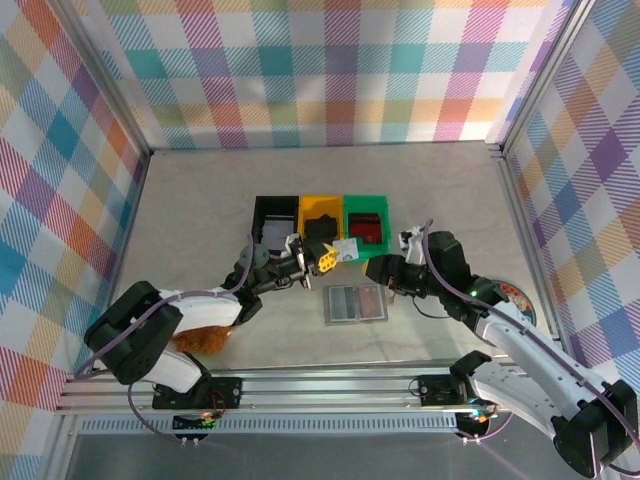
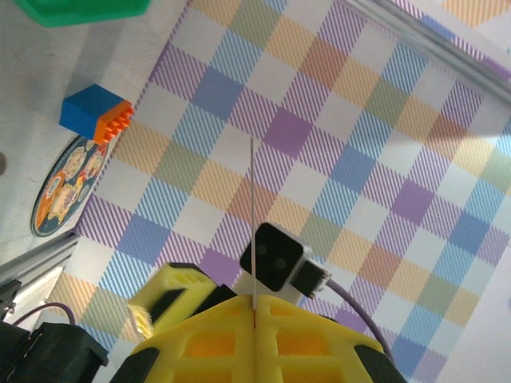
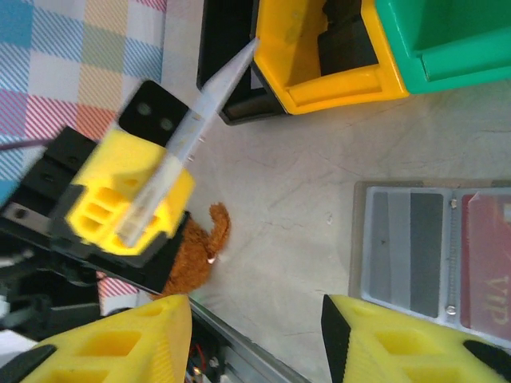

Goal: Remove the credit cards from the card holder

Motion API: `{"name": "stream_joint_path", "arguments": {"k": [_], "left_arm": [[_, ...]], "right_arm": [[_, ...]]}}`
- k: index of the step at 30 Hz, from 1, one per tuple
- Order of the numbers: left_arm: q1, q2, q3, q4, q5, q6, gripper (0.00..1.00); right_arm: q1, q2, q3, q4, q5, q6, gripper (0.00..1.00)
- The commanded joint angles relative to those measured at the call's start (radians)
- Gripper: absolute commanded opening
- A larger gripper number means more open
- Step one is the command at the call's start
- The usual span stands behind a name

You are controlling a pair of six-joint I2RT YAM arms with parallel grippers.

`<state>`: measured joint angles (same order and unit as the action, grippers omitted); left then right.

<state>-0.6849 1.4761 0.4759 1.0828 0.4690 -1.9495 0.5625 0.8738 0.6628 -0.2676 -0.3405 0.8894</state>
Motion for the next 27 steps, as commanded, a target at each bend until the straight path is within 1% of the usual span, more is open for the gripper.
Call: {"name": "stream_joint_path", "arguments": {"k": [1, 6, 9, 11, 13, 18, 22, 24, 27], "left_arm": [[-0.004, 0.031, -0.039, 0.251, -0.03, -0.101, 0.0], [-0.01, 0.007, -0.034, 0.2, -0.011, -0.055, 0.0], [-0.011, 0.018, -0.04, 0.232, -0.003, -0.055, 0.0], [-0.011, 0.027, -0.042, 0.249, 0.008, -0.052, 0.0], [-0.011, 0.027, -0.032, 0.249, 0.033, -0.027, 0.0], [-0.01, 0.028, -0.031, 0.25, 0.055, 0.006, 0.0], [-0.011, 0.034, -0.038, 0.256, 0.062, 0.019, 0.0], [-0.011, 0.024, -0.033, 0.255, 0.068, 0.03, 0.0], [-0.012, 0.015, -0.027, 0.252, 0.082, 0.046, 0.0]], "right_arm": [[-0.005, 0.002, 0.058, 0.0, 0.016, 0.119, 0.48], [-0.006, 0.03, 0.093, -0.031, 0.035, 0.103, 0.48], [-0.027, 0.084, 0.14, -0.087, -0.008, 0.091, 0.47], [-0.037, 0.12, 0.153, -0.113, -0.044, 0.114, 0.46], [-0.047, 0.138, 0.151, -0.093, -0.088, 0.128, 0.45], [-0.05, 0.117, 0.159, -0.105, -0.058, 0.133, 0.45], [-0.051, 0.139, 0.159, -0.048, -0.103, 0.155, 0.44], [-0.05, 0.154, 0.167, -0.048, -0.104, 0.153, 0.43], [-0.053, 0.163, 0.163, 0.0, -0.115, 0.165, 0.41]]}}
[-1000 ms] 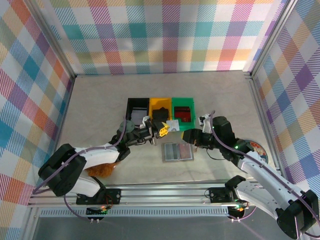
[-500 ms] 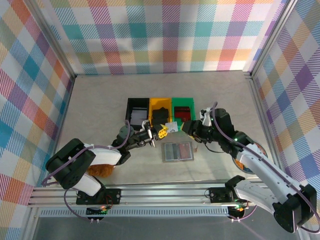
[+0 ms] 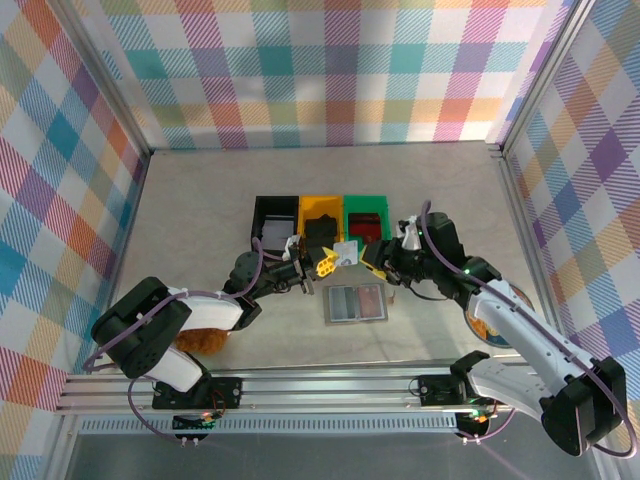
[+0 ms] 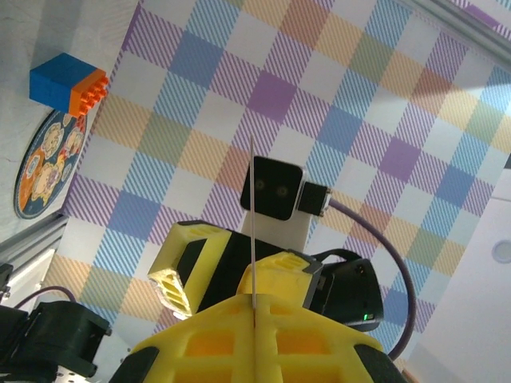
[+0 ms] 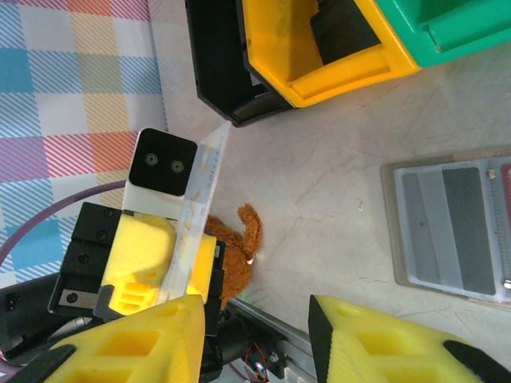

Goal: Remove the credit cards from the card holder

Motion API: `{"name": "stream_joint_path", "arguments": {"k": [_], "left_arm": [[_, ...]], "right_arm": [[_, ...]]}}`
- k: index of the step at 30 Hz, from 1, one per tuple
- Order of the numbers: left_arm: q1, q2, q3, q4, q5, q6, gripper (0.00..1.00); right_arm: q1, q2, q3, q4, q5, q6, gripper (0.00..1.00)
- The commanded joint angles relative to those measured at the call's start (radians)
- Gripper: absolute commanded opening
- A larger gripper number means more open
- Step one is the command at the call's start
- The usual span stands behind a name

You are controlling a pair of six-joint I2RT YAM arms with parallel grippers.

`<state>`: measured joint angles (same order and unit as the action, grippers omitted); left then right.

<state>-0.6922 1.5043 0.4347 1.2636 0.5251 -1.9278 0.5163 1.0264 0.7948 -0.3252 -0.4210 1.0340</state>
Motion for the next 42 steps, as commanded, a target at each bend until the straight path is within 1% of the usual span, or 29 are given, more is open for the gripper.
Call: {"name": "stream_joint_path", "arguments": {"k": [1, 5, 11, 18, 23, 26, 30, 38, 42], "left_arm": [[-0.006, -0.013, 0.01, 0.071, 0.026, 0.027, 0.0], [-0.007, -0.008, -0.008, 0.076, 0.033, 0.035, 0.0], [-0.011, -0.018, 0.001, 0.076, 0.051, 0.053, 0.0], [-0.012, -0.01, -0.01, 0.083, 0.059, 0.067, 0.0], [-0.012, -0.021, -0.03, 0.085, 0.024, 0.069, 0.0], [-0.012, -0.025, -0.025, 0.088, 0.021, 0.067, 0.0], [-0.012, -0.026, -0.025, 0.088, 0.019, 0.072, 0.0], [-0.01, -0.041, -0.019, 0.092, 0.012, 0.081, 0.0], [-0.01, -0.042, -0.021, 0.094, 0.006, 0.085, 0.0]], "right_arm": [[-0.009, 0.013, 0.034, 0.063, -0.035, 0.021, 0.41], [-0.016, 0.028, 0.055, 0.082, -0.025, 0.021, 0.41], [-0.019, 0.079, 0.056, 0.159, -0.085, 0.043, 0.38], [-0.019, 0.047, 0.067, 0.131, -0.049, 0.021, 0.38], [-0.019, 0.04, 0.064, 0.135, -0.045, 0.019, 0.36], [-0.021, 0.026, 0.068, 0.107, -0.016, 0.004, 0.36], [-0.024, -0.009, 0.052, 0.125, 0.004, 0.017, 0.36], [-0.022, 0.05, 0.028, 0.124, -0.084, 0.068, 0.34], [-0.022, 0.046, 0.009, 0.116, -0.085, 0.085, 0.34]]}}
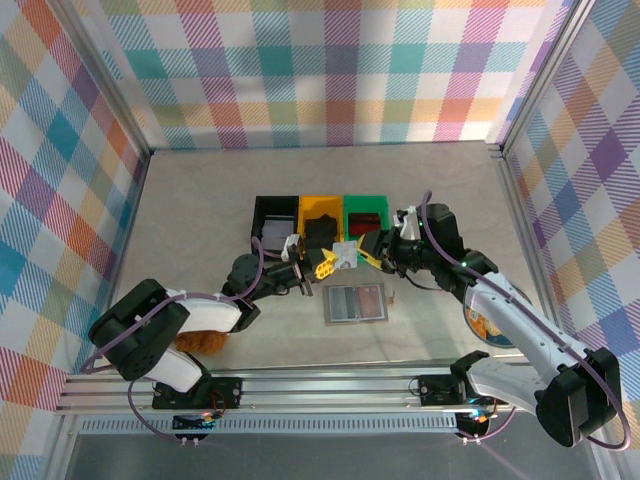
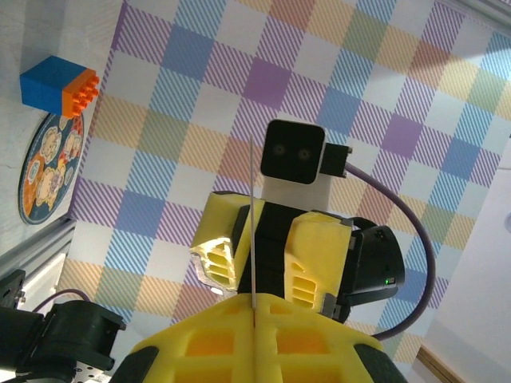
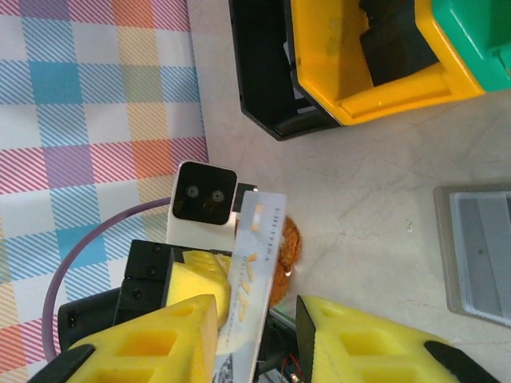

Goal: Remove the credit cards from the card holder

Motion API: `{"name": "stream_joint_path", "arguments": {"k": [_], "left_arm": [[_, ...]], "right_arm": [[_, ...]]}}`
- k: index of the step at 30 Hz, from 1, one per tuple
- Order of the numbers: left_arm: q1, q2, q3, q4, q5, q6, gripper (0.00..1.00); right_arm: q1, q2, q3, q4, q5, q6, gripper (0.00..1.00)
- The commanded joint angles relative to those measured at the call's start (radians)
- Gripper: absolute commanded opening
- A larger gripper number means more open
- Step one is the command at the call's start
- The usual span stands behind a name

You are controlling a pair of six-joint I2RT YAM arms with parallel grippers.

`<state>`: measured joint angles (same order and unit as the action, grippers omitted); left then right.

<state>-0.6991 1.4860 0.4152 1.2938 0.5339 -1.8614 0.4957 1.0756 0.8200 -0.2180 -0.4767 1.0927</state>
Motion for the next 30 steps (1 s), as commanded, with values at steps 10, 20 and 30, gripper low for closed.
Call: {"name": "stream_joint_path", "arguments": {"k": [10, 20, 30], "left_arm": [[-0.007, -0.024, 0.007, 0.062, 0.002, 0.022, 0.0], [-0.015, -0.02, 0.011, 0.062, 0.004, 0.027, 0.0], [-0.012, -0.012, 0.013, 0.063, 0.008, 0.026, 0.04]], "right_arm": [[0.004, 0.028, -0.024, 0.082, -0.066, 0.012, 0.28], [0.023, 0.061, -0.016, 0.111, -0.069, -0.002, 0.2], [0.023, 0.041, -0.01, 0.06, -0.033, -0.016, 0.05]]}}
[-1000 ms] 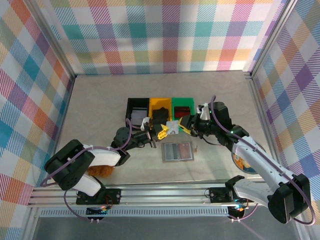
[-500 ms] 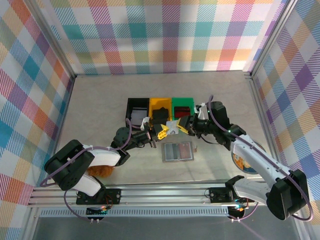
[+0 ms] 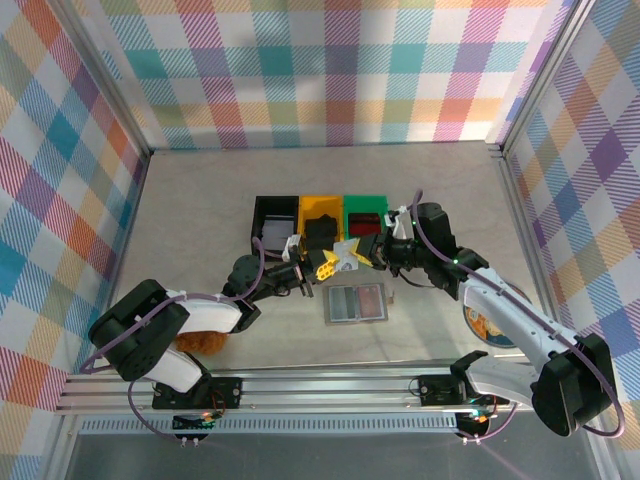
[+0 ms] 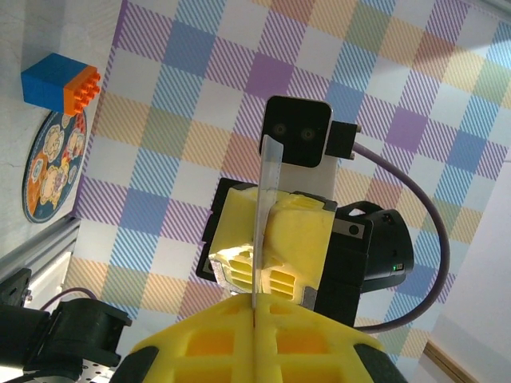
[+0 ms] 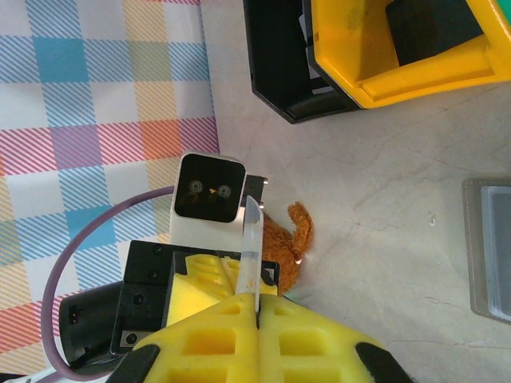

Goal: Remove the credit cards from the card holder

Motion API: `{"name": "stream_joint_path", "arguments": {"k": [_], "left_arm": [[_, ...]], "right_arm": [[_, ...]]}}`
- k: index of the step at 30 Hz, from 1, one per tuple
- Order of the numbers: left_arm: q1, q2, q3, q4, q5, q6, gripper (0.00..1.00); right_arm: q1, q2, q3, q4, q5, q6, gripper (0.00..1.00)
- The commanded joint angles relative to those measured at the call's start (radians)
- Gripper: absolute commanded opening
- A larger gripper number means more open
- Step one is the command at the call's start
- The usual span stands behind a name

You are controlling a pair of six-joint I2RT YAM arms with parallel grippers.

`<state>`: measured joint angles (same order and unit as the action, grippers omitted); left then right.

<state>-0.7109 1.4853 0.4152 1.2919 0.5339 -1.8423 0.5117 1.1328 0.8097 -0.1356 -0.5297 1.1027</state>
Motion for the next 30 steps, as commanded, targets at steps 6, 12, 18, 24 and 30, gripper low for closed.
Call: {"name": "stream_joint_path", "arguments": {"k": [6, 12, 18, 24, 30], "left_arm": [[0.014, -0.009, 0.005, 0.063, 0.018, 0.003, 0.42], [0.037, -0.065, 0.001, -0.037, 0.074, 0.058, 0.58], [0.001, -0.394, 0.232, -1.219, 0.016, 0.72, 0.68], [-0.041, -0.441, 0.424, -1.661, -0.109, 1.067, 0.69], [-0.157, -0.406, 0.507, -1.866, -0.33, 1.285, 0.7]], "right_arm": [[0.007, -0.033, 0.021, -0.101, 0.07, 0.003, 0.0], [0.008, -0.085, 0.093, -0.316, 0.293, 0.033, 0.0], [0.008, -0.044, 0.225, -0.557, 0.499, 0.145, 0.0], [0.047, 0.097, 0.411, -0.735, 0.604, 0.144, 0.0], [0.073, 0.126, 0.419, -0.672, 0.647, 0.12, 0.0]]}}
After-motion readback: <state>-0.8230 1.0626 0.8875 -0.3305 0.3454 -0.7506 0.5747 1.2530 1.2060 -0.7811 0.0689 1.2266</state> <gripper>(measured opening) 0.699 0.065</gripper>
